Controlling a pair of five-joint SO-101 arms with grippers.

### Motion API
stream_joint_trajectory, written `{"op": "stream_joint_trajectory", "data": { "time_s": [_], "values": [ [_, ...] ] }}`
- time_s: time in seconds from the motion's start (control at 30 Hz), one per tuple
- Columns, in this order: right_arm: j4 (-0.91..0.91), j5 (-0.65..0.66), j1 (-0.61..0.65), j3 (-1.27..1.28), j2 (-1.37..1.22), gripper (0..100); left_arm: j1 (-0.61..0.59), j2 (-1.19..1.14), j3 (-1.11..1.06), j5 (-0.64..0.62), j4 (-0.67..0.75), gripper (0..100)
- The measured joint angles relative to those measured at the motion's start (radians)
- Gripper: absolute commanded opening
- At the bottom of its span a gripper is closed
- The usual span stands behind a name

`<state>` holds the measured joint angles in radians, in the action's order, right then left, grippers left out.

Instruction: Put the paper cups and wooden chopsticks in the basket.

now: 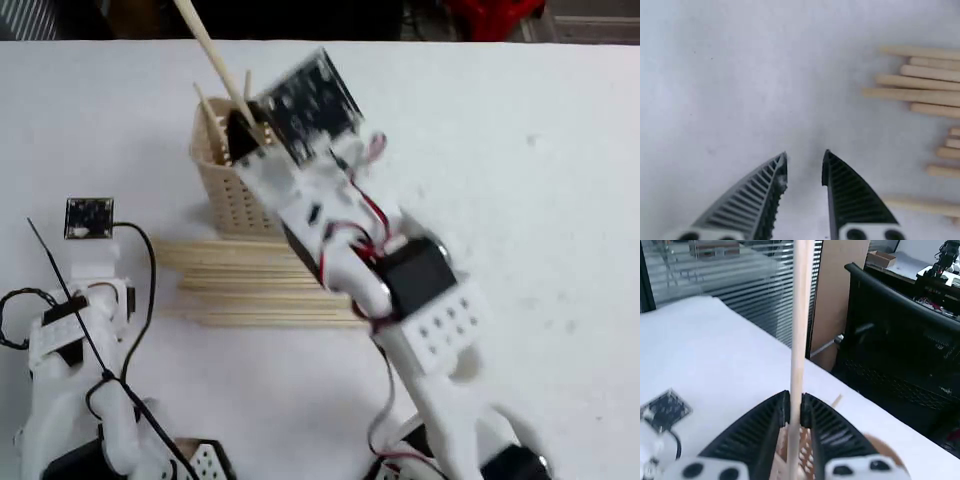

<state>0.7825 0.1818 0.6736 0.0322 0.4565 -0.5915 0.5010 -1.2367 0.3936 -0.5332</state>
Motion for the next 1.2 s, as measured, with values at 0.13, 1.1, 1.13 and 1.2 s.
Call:
{"op": "stream_joint_trajectory", "data": {
  "time_s": [0.13,1.1,1.13,1.2],
  "values": [
    [-0.103,-0.037,0.000,-0.114,-0.138,1.6,0.000,0.000,0.000,0.000,0.000,13],
    [-0.713,-0.089,0.015,0.206,-0.262,9.8,0.000,0.000,0.000,0.000,0.000,13],
    [-0.707,-0.089,0.015,0.206,-0.262,13.8,0.000,0.000,0.000,0.000,0.000,13],
    [-0.692,-0.089,0.017,0.206,-0.262,21.4,0.000,0.000,0.000,0.000,0.000,13]
  ]
}}
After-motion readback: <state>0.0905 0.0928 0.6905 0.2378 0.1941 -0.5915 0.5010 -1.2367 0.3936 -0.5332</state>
